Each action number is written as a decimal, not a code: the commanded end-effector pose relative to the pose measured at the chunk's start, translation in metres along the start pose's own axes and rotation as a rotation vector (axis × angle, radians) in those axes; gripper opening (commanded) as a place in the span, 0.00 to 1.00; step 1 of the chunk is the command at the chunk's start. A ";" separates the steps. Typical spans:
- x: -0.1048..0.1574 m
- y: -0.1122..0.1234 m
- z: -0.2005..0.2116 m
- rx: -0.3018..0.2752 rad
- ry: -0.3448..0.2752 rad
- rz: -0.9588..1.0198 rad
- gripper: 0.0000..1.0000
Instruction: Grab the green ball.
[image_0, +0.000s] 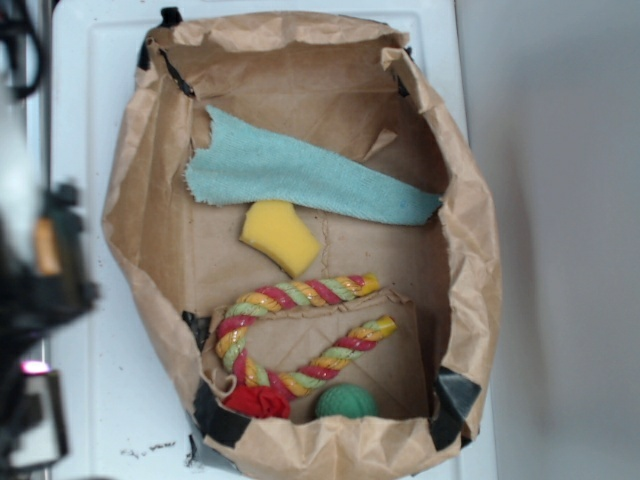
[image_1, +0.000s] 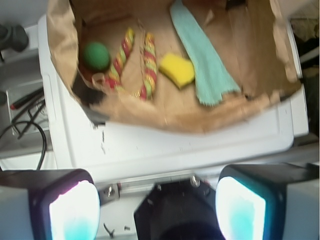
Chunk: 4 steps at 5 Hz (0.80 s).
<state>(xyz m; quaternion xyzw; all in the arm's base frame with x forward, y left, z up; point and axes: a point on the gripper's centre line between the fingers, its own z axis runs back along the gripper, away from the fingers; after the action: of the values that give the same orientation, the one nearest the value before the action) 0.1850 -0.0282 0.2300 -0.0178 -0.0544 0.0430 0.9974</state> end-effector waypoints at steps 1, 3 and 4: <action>0.037 0.003 -0.017 0.029 -0.027 -0.058 1.00; 0.059 0.031 -0.063 0.052 0.025 -0.168 1.00; 0.071 0.036 -0.077 0.051 -0.009 -0.211 1.00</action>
<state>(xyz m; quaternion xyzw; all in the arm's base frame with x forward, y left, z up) 0.2598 0.0066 0.1533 0.0086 -0.0470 -0.0693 0.9964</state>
